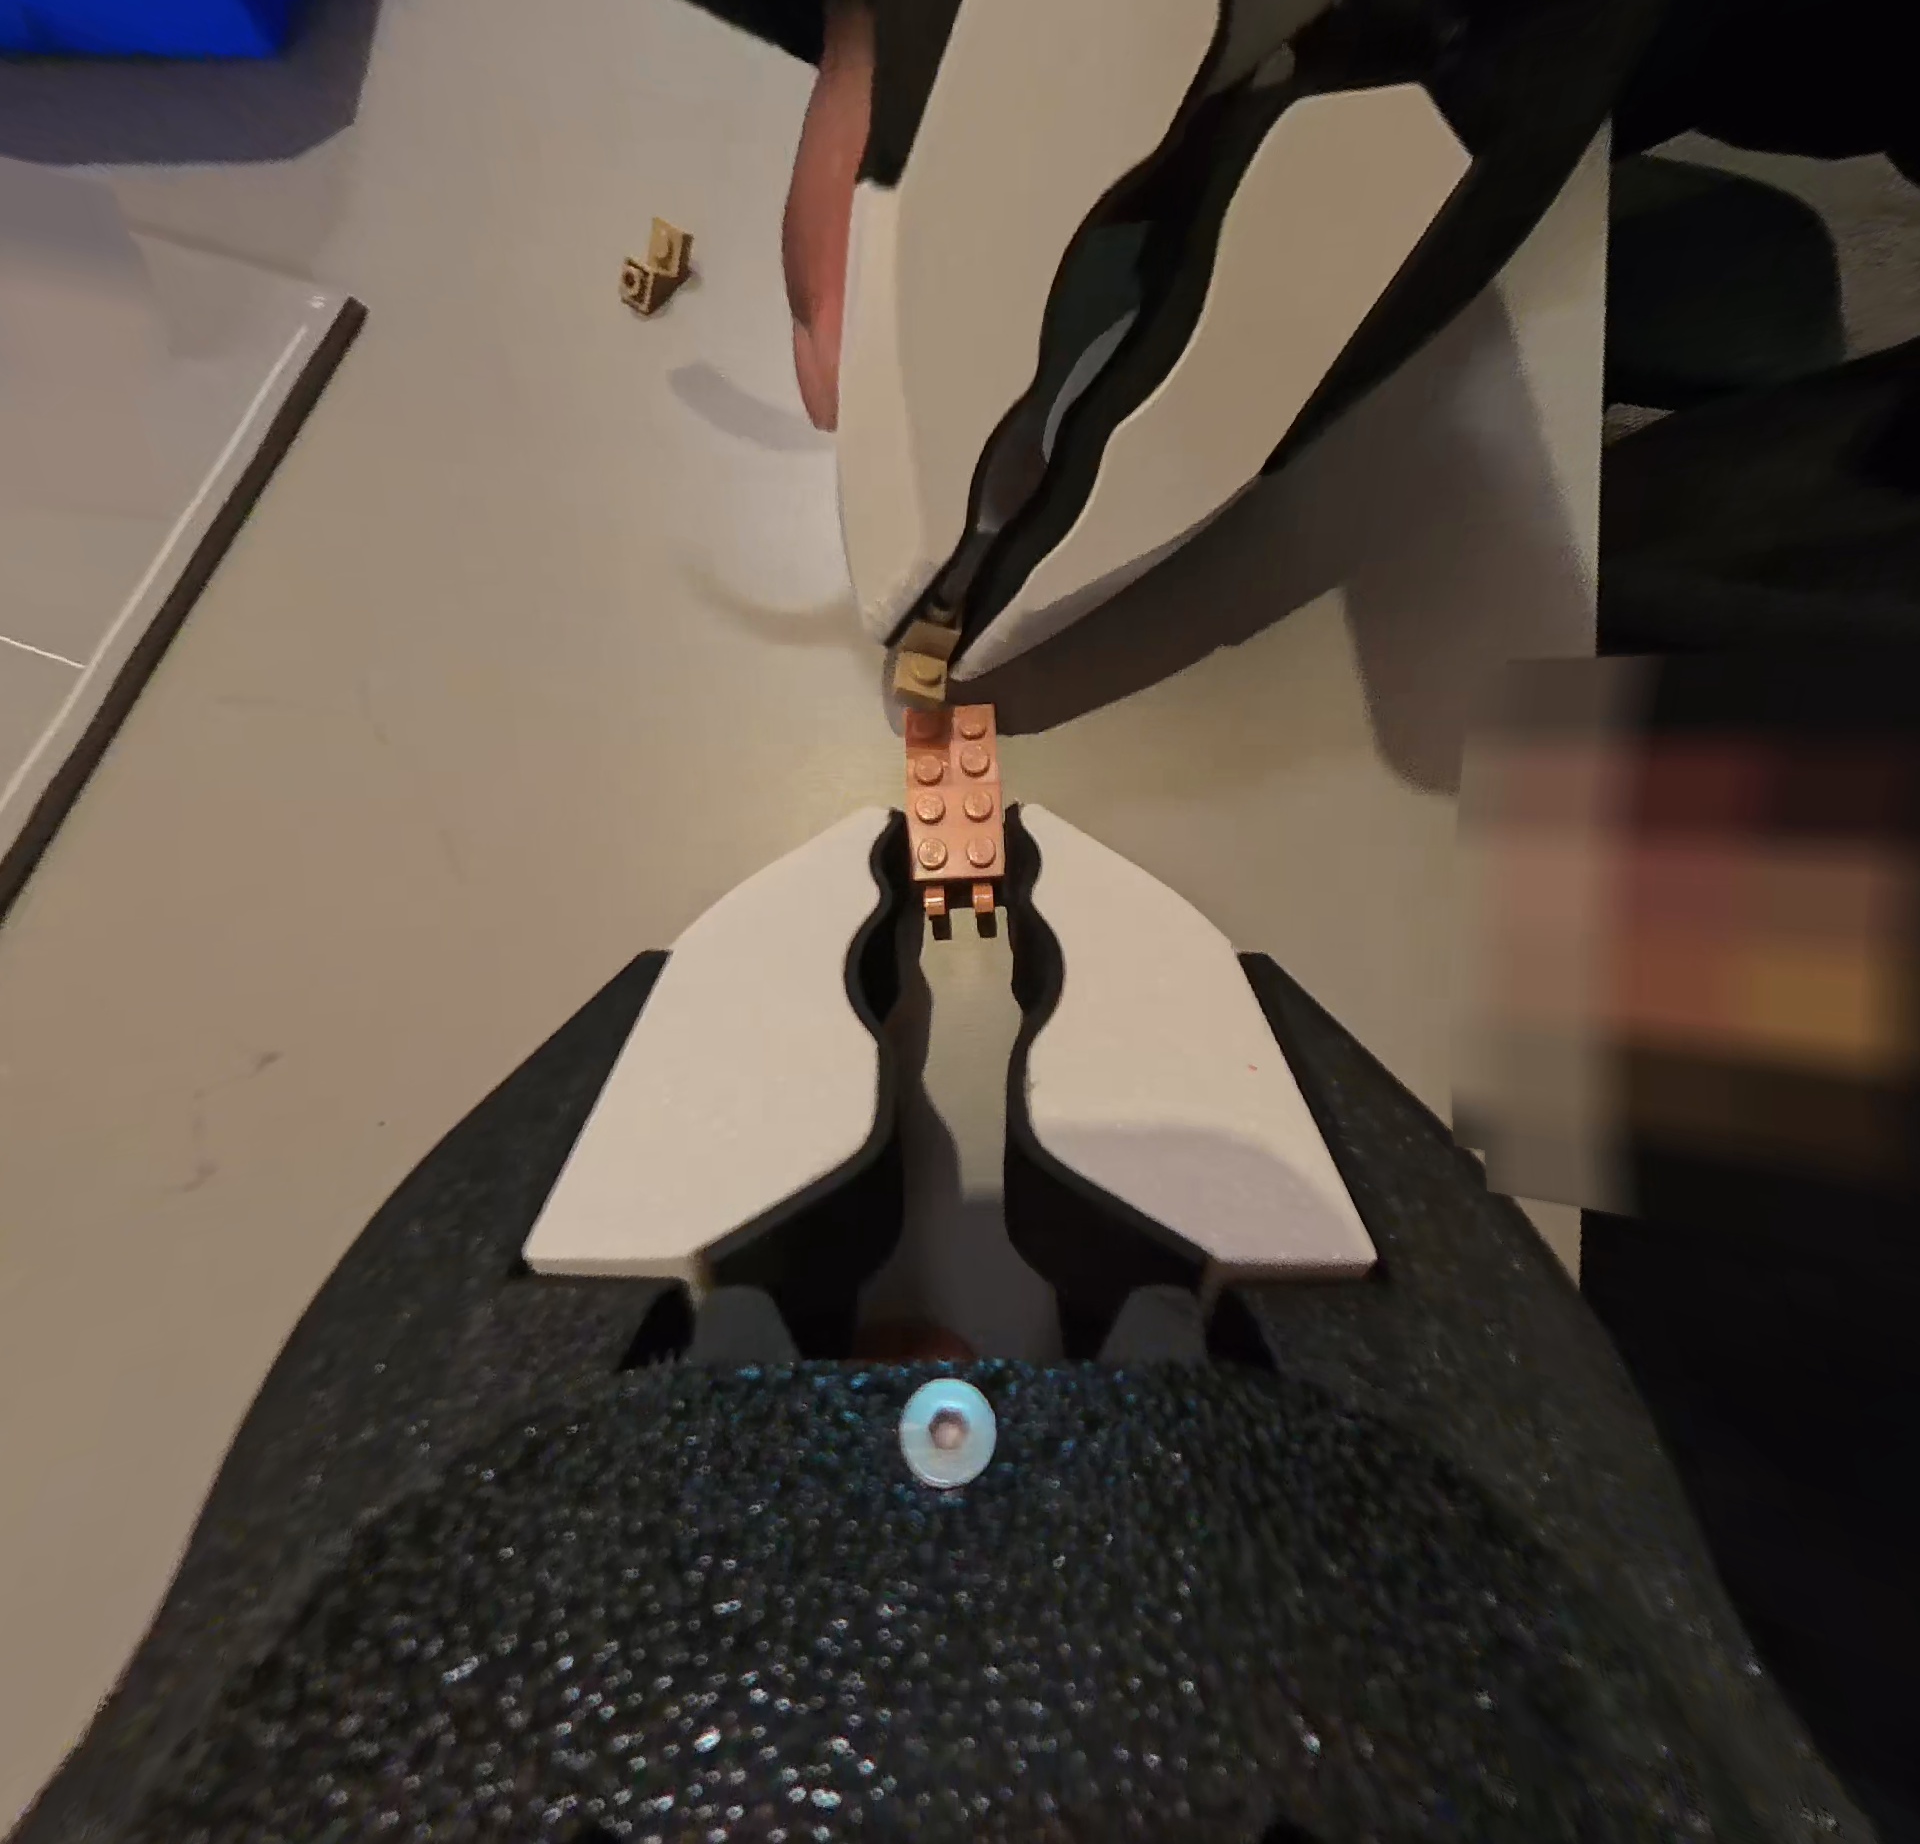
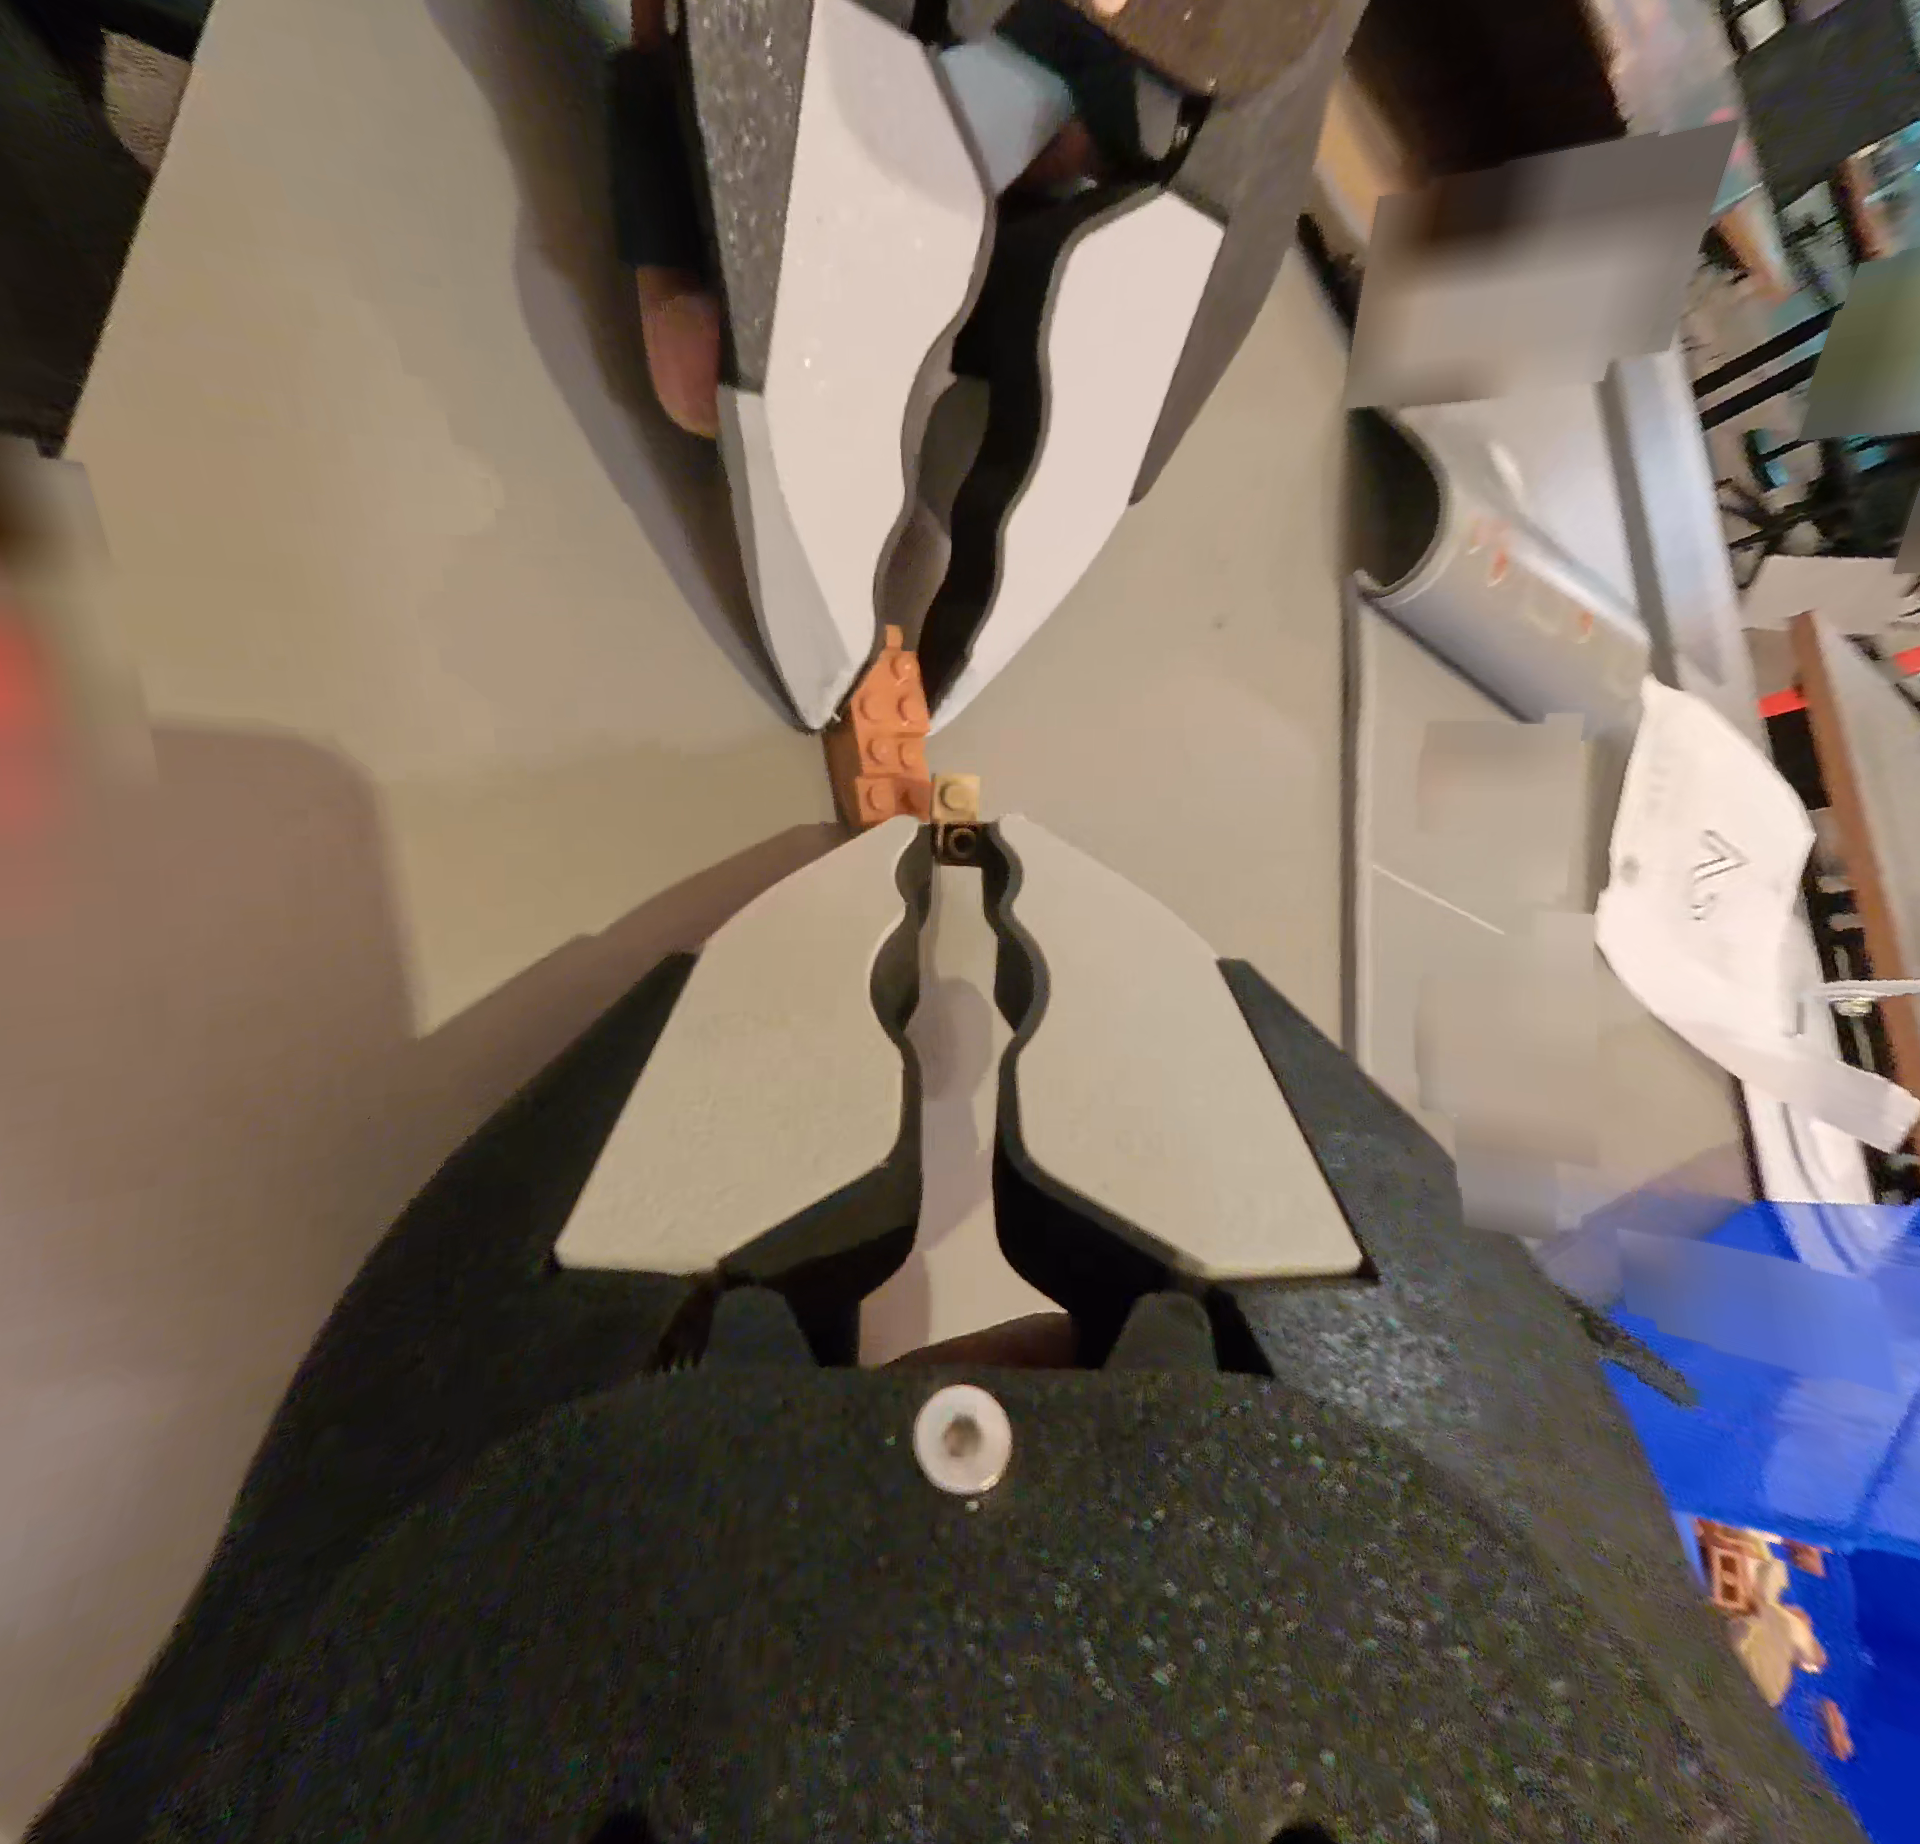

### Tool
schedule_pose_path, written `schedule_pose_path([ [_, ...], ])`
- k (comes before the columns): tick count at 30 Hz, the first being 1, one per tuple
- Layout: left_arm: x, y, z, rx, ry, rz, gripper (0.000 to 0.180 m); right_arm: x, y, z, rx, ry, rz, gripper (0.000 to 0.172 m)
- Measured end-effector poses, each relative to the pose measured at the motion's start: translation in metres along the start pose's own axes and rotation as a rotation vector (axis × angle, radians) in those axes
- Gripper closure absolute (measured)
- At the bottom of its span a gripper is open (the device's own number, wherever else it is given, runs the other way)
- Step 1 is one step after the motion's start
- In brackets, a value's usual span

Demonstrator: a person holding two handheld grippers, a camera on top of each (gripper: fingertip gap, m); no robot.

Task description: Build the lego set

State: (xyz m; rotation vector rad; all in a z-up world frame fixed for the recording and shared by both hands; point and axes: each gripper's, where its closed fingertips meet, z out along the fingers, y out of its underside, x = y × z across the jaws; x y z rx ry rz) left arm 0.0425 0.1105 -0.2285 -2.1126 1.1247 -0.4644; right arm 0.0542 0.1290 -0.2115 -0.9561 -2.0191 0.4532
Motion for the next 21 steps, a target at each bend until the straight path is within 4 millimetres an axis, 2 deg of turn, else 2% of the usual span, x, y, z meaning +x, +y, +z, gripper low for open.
schedule_pose_path([
  [8, 0.005, -0.002, 0.0, 0.014, 0.013, 0.068, 0.164, -0.012, 0.003, -0.001, -0.052, -0.164, 0.027, 0.163],
  [21, 0.01, -0.005, 0.0, 0.028, 0.012, 0.127, 0.164, -0.015, 0.002, -0.003, -0.091, -0.209, -0.011, 0.163],
])
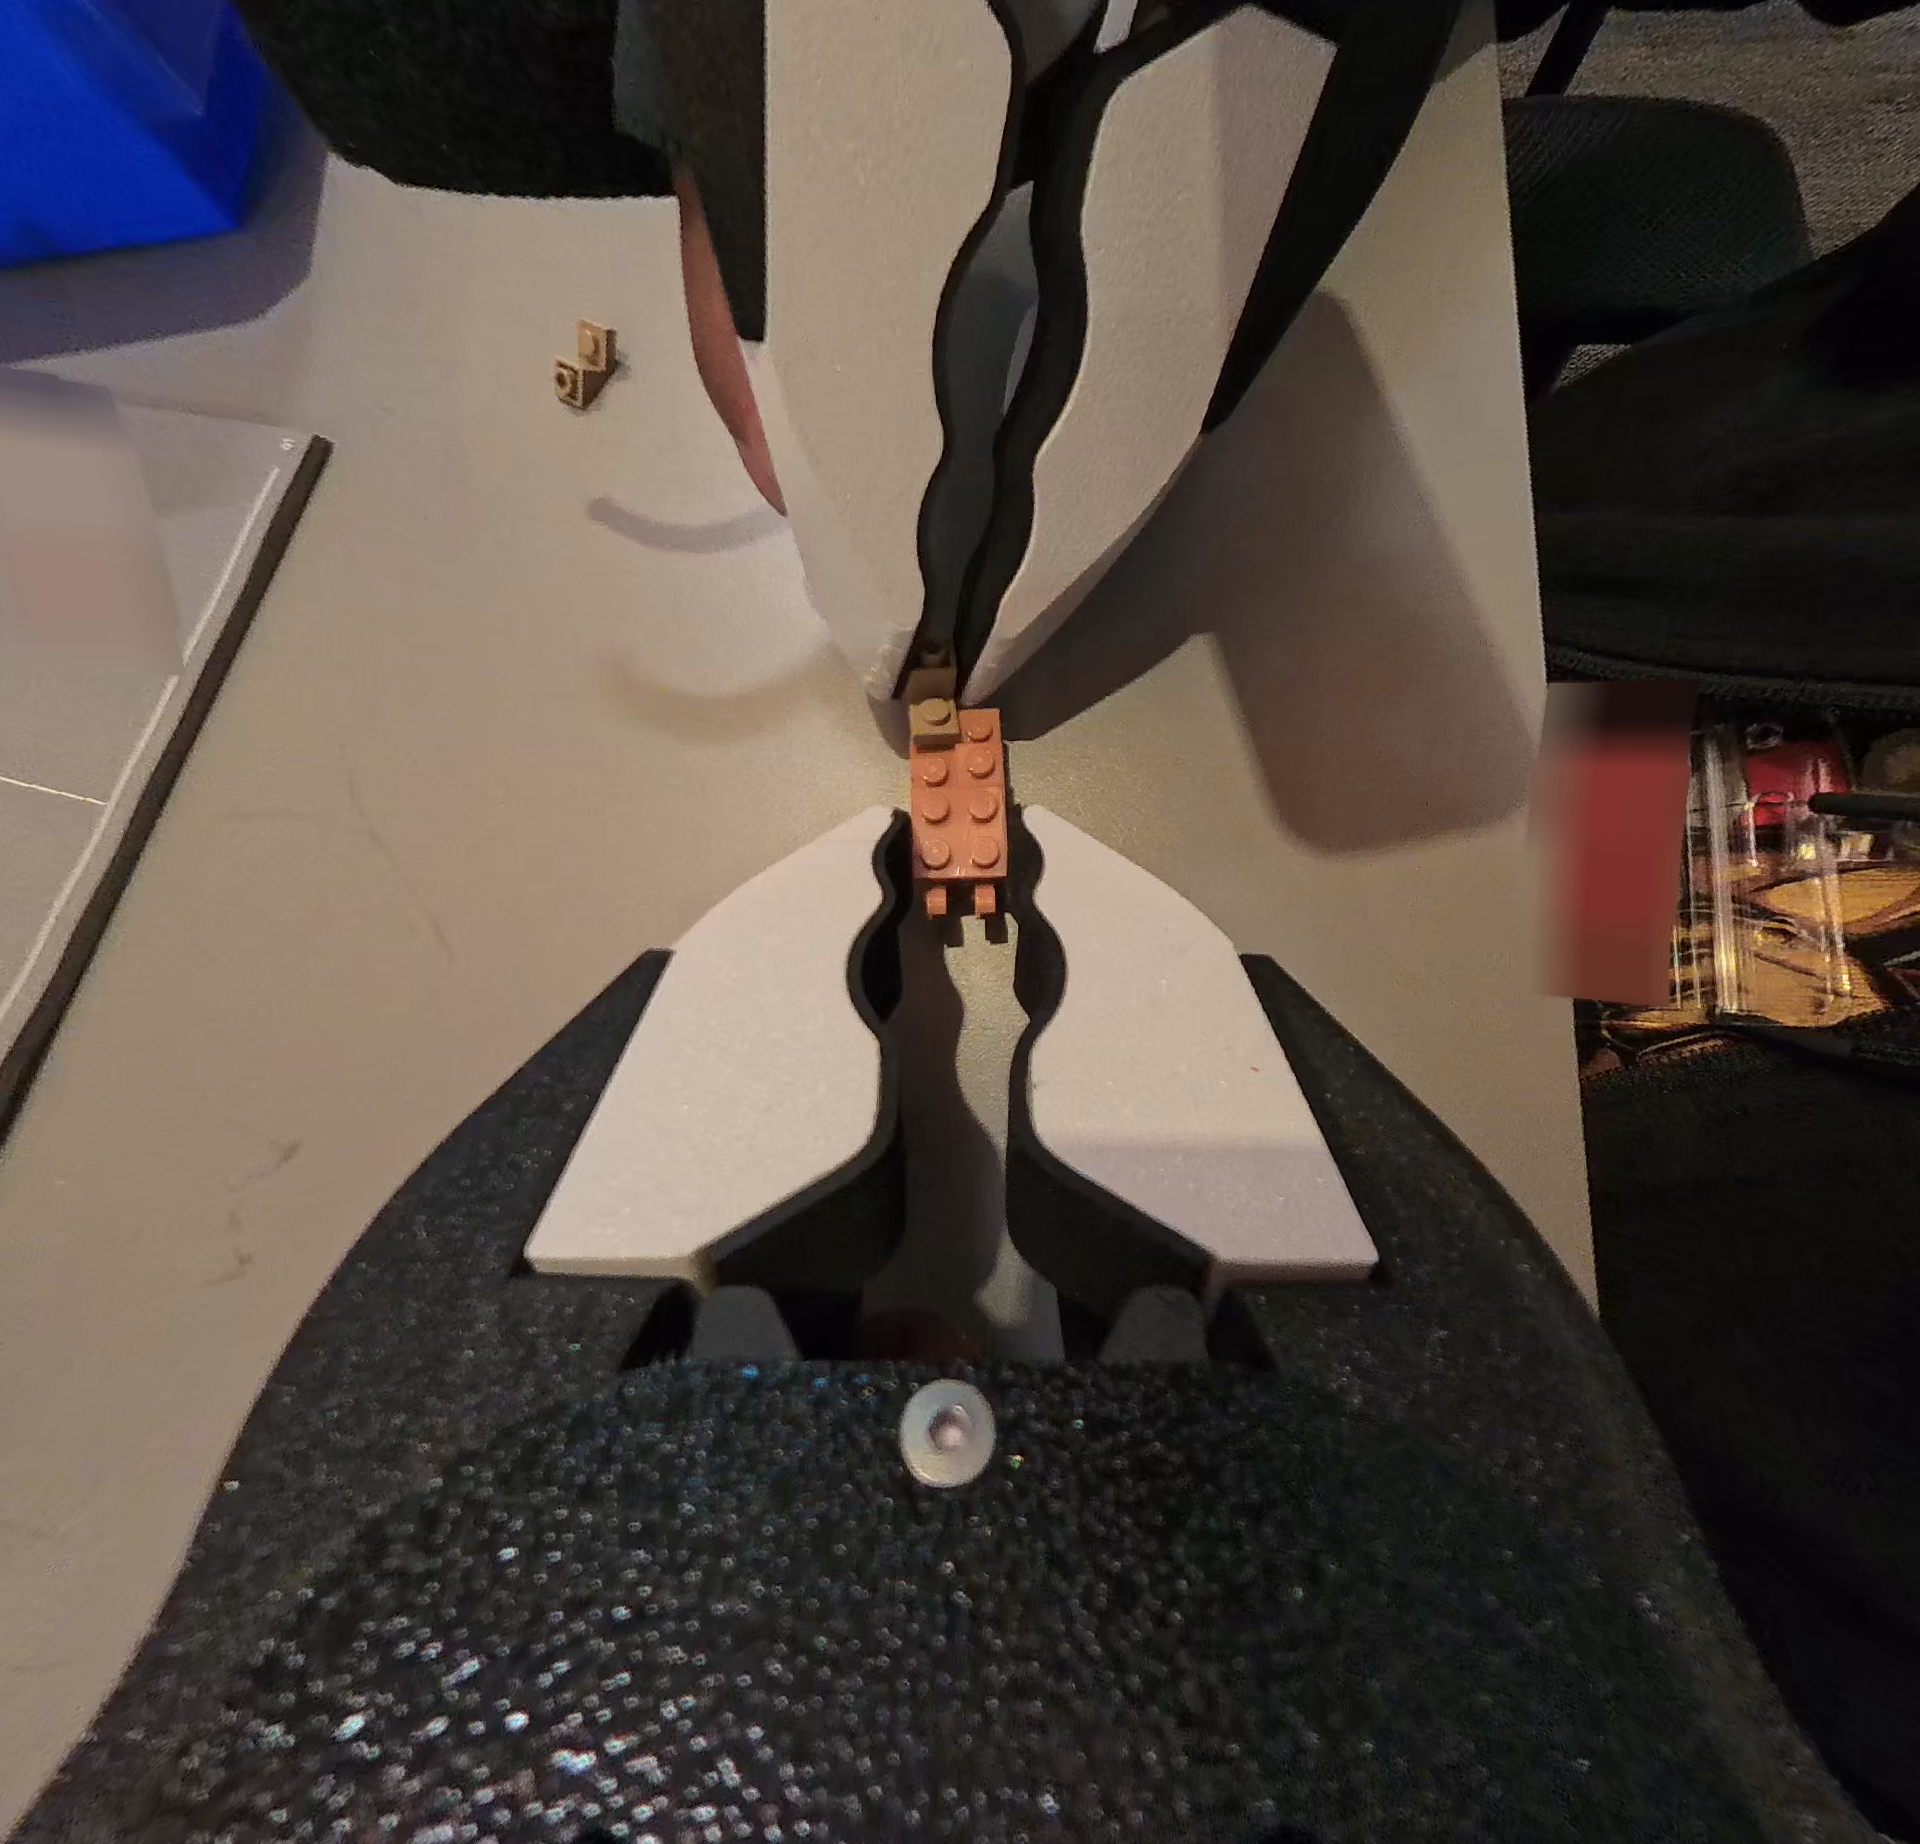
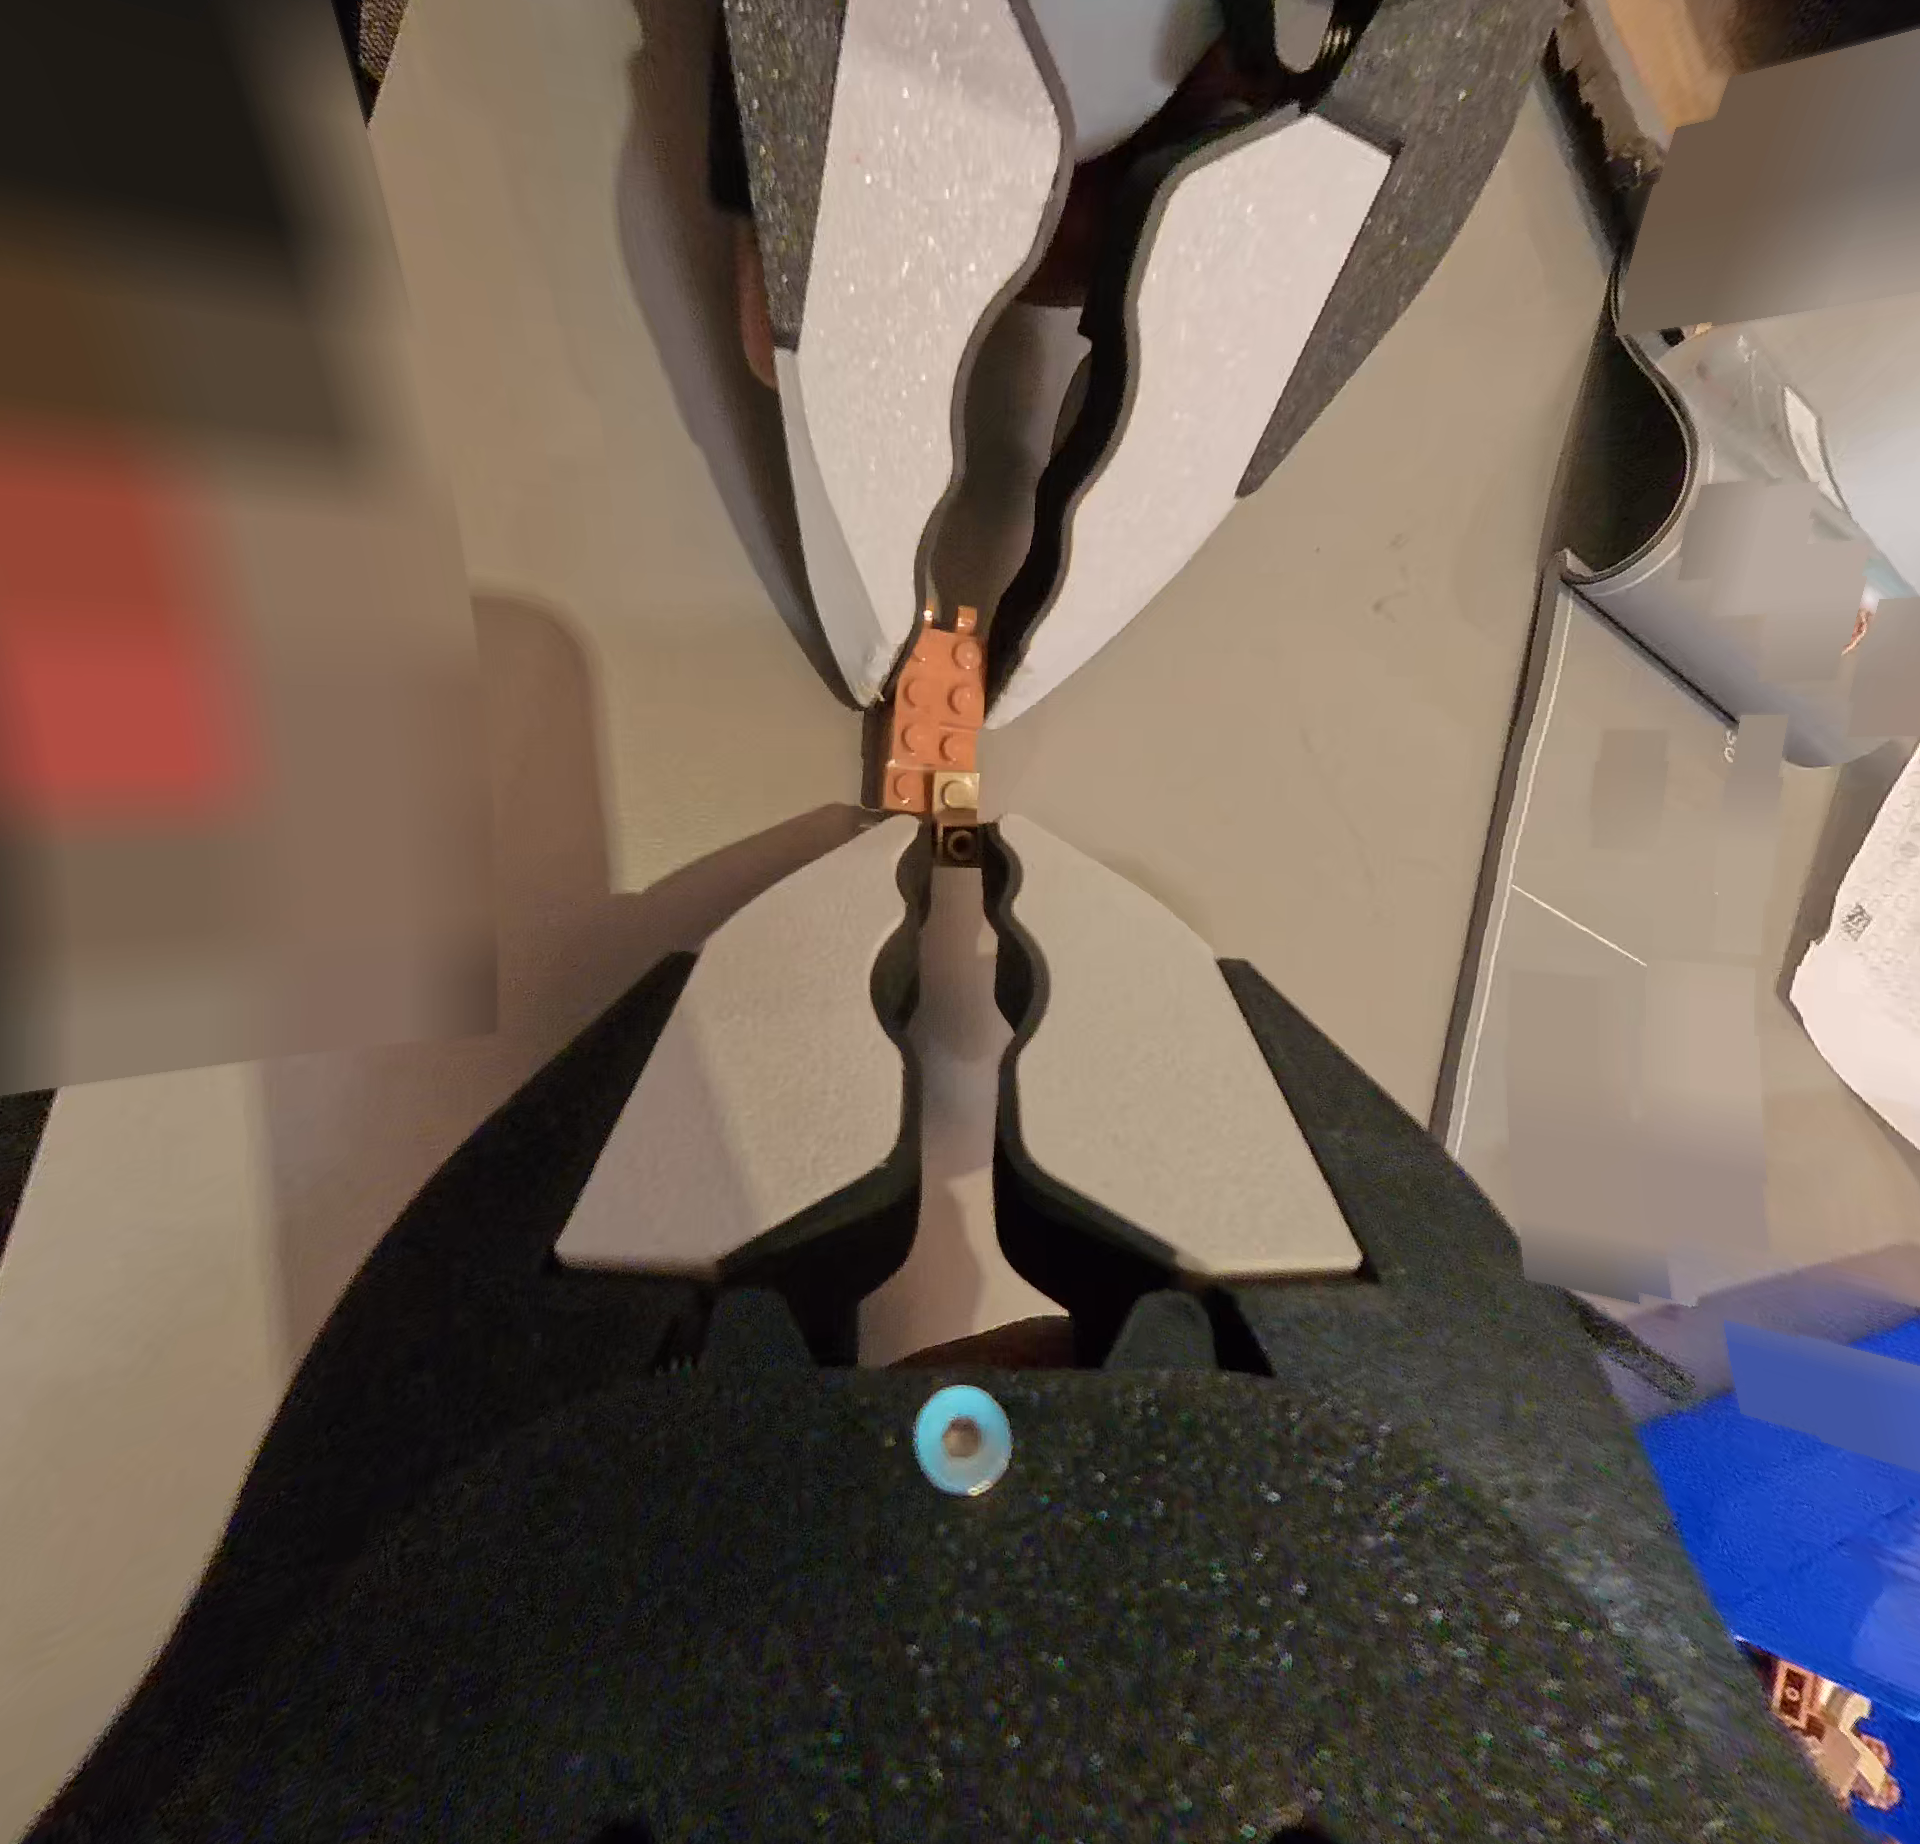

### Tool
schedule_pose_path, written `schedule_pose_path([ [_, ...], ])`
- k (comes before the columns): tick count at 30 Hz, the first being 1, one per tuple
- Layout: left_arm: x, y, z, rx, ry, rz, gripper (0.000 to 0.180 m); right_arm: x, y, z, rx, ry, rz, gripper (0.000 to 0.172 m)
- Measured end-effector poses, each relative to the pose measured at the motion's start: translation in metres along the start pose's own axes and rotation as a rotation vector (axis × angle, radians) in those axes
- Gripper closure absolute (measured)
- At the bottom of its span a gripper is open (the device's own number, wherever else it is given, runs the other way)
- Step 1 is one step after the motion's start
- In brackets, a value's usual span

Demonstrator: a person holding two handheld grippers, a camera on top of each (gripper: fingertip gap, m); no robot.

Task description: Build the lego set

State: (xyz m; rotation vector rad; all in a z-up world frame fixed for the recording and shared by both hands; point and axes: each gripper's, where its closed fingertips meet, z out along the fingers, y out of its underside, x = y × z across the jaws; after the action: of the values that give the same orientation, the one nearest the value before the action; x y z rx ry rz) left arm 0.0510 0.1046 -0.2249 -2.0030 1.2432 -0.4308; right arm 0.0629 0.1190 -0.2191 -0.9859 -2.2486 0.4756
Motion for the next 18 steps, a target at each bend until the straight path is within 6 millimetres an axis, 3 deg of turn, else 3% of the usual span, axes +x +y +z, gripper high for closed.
schedule_pose_path([
  [11, 0.0005, -0.0013, 0.0006, 0.004, -0.011, 0.022, 0.164, -0.0022, -0.0006, 0.0001, -0.021, 0.002, -0.015, 0.164],
  [18, -0.0014, -0.0073, -0.0024, 0.022, -0.071, 0.137, 0.164, 0.0001, -0.0038, -0.0057, -0.028, -0.003, 0.0, 0.164],
])
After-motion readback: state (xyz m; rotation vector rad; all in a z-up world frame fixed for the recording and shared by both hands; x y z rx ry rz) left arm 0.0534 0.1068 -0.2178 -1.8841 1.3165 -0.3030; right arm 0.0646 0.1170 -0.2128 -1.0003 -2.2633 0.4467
